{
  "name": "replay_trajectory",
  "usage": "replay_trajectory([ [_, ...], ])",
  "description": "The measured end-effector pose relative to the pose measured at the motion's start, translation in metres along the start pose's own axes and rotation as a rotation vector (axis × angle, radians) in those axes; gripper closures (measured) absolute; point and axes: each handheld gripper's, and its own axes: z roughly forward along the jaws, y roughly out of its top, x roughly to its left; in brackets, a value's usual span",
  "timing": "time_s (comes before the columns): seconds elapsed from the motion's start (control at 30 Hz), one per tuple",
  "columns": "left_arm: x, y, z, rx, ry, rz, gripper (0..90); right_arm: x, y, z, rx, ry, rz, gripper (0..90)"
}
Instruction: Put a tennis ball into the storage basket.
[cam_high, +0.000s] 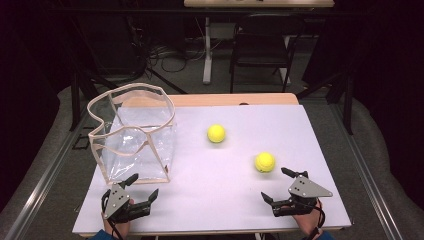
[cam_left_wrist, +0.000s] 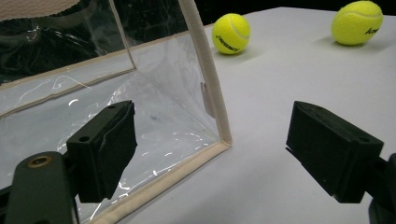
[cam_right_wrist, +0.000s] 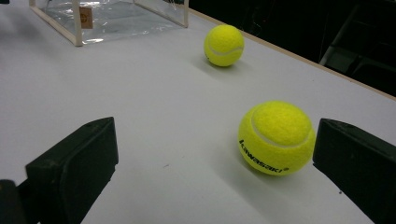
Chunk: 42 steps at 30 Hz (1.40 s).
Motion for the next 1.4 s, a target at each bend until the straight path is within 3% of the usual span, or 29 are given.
replay_trajectory([
  [0.4,-0.001,0.001,0.0,0.008,0.0,0.001,15.9,0.0,0.003,0.001,0.023,0.007,-0.009,0.0],
  [0.67,-0.001,0.001,0.0,0.004,0.004,-0.004,15.9,-0.002,0.007,0.006,0.068,0.004,-0.008,0.0],
  [1.4,0.0,0.0,-0.001,0.006,0.005,-0.011,15.9,-0.017,0.034,0.02,0.143,-0.006,-0.007,0.0],
])
